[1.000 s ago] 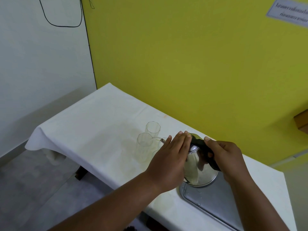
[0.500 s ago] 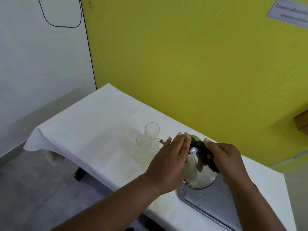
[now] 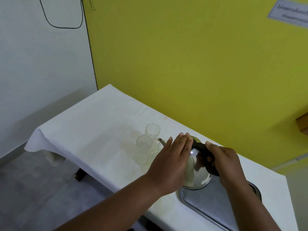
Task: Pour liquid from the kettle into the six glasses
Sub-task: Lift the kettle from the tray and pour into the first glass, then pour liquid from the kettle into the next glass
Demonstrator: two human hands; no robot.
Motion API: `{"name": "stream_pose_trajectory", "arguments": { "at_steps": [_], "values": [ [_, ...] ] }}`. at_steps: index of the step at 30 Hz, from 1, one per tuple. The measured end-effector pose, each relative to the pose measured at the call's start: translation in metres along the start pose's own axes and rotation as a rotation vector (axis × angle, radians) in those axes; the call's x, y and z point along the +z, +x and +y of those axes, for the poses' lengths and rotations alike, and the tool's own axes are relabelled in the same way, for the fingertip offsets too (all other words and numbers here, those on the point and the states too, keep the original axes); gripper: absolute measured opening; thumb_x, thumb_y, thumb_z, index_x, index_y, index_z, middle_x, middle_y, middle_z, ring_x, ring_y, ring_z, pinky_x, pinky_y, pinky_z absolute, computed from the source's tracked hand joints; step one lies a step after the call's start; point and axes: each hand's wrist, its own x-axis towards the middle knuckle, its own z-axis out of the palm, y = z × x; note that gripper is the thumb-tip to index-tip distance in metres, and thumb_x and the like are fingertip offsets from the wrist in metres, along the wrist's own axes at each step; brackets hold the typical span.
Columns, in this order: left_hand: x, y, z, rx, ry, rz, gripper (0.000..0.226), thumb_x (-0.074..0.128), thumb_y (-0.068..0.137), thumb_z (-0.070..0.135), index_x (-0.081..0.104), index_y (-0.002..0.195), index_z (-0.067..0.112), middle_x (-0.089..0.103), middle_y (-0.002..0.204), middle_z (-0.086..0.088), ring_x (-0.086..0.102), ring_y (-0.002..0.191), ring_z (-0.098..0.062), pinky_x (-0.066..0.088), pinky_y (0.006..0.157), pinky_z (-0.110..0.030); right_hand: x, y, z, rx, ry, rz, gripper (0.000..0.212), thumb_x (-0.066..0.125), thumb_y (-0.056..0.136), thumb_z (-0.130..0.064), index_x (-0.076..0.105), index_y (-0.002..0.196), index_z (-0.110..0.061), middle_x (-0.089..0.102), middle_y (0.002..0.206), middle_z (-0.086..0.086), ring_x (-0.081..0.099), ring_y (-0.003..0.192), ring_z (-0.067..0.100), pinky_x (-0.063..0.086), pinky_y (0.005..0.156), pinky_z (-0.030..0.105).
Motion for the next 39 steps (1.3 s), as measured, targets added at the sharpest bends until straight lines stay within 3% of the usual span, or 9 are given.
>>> {"name": "stream_pose_trajectory", "arguments": {
  "at_steps": [4,9,13,17,19,22,32,39],
  "values": [
    [0.001,0.004,0.004,0.019,0.009,0.031,0.073,0.049,0.078,0.001,0.025,0.146,-0.002,0.024,0.156,-0.019,0.014,0.146,-0.032,0.023,0.115,-0.051,0.009,-0.002,0.013,0.062,0.179,0.068,0.049,0.059,0.095,-0.028,0.058,0.062,0.008,0.055,0.057,0.022,0.043,0.055,0.025,0.028,0.053,0.028],
    [0.002,0.010,0.000,0.012,0.030,0.060,0.069,0.036,0.076,0.005,0.028,0.145,-0.002,0.025,0.155,-0.019,0.014,0.146,-0.033,0.021,0.115,-0.050,0.021,-0.002,0.018,0.107,0.269,0.130,0.048,0.058,0.097,-0.025,0.053,0.051,-0.008,0.041,0.044,0.004,0.031,0.036,0.017,0.022,0.054,0.027],
    [0.001,0.018,-0.007,-0.005,0.029,0.075,0.071,0.028,0.075,0.008,0.029,0.144,-0.003,0.027,0.154,-0.020,0.017,0.145,-0.034,0.023,0.115,-0.050,0.024,0.003,0.005,0.085,0.234,0.125,0.046,0.063,0.081,-0.042,0.055,0.045,-0.014,0.044,0.057,0.017,0.034,0.051,0.022,0.023,0.056,0.029],
    [0.004,0.031,-0.017,-0.040,0.016,0.073,0.070,0.020,0.076,0.013,0.029,0.144,-0.002,0.028,0.154,-0.020,0.019,0.145,-0.034,0.022,0.116,-0.049,0.023,0.014,-0.010,0.049,0.115,0.092,0.058,0.064,0.070,-0.057,0.057,0.060,0.000,0.060,0.071,0.045,0.042,0.058,0.027,0.029,0.055,0.030],
    [0.006,0.038,-0.020,-0.051,0.001,0.067,0.067,0.030,0.078,0.009,0.030,0.144,-0.004,0.029,0.153,-0.021,0.020,0.144,-0.035,0.024,0.115,-0.051,0.020,0.021,-0.016,0.031,0.074,0.105,0.052,0.065,0.076,-0.053,0.058,0.055,-0.006,0.061,0.060,0.036,0.043,0.055,0.024,0.030,0.056,0.032],
    [0.007,0.046,-0.024,-0.061,-0.034,0.053,0.072,0.053,0.076,0.001,0.029,0.144,-0.004,0.029,0.153,-0.022,0.021,0.144,-0.035,0.024,0.114,-0.051,0.017,0.031,-0.026,0.004,0.017,0.118,0.049,0.065,0.089,-0.039,0.056,0.051,-0.010,0.048,0.042,0.005,0.037,0.048,0.021,0.029,0.056,0.033],
    [0.013,0.057,-0.033,-0.076,-0.069,0.058,0.074,0.057,0.075,-0.001,0.029,0.144,-0.005,0.031,0.151,-0.022,0.024,0.142,-0.035,0.023,0.116,-0.048,0.014,0.053,-0.036,-0.029,-0.207,0.123,0.052,0.064,0.087,-0.045,0.056,0.048,-0.012,0.058,0.050,0.016,0.046,0.046,0.026,0.039,0.059,0.039],
    [0.012,0.056,-0.031,-0.069,-0.101,0.060,0.073,0.051,0.078,0.000,0.026,0.146,-0.005,0.029,0.152,-0.022,0.021,0.143,-0.035,0.021,0.116,-0.048,0.010,0.056,-0.040,-0.059,-0.272,0.139,0.054,0.065,0.089,-0.044,0.057,0.046,-0.012,0.057,0.042,0.006,0.050,0.048,0.027,0.041,0.061,0.039]
  ]
}}
